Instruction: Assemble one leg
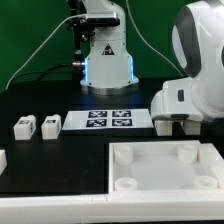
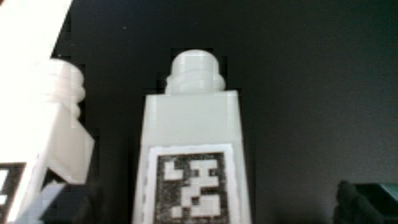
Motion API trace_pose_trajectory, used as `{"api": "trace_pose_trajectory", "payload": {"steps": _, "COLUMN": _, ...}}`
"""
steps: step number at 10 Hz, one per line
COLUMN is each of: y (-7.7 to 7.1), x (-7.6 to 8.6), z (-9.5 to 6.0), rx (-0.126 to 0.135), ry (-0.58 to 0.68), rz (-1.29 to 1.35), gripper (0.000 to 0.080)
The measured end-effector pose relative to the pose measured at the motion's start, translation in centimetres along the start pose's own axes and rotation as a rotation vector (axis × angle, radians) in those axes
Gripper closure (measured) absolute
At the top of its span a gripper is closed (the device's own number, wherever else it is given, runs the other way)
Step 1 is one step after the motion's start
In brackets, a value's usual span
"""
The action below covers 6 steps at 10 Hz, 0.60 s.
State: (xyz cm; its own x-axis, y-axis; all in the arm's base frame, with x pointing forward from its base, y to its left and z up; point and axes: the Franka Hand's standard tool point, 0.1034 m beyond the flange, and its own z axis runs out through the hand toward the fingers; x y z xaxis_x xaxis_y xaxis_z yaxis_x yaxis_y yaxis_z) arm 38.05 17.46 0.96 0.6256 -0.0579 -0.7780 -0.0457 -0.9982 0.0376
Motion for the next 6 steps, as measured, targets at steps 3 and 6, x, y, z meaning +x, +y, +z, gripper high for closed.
{"api": "trace_pose_trajectory", "payload": {"steps": 3, "y": -0.01, "x": -0.01, "z": -0.01, "rx": 0.000, "ry": 0.000, "rz": 0.000, "gripper": 0.0423}}
{"api": "trace_pose_trajectory", "payload": {"steps": 6, "y": -0.01, "x": -0.01, "z": -0.01, "rx": 0.000, "ry": 0.000, "rz": 0.000, "gripper": 0.0510}}
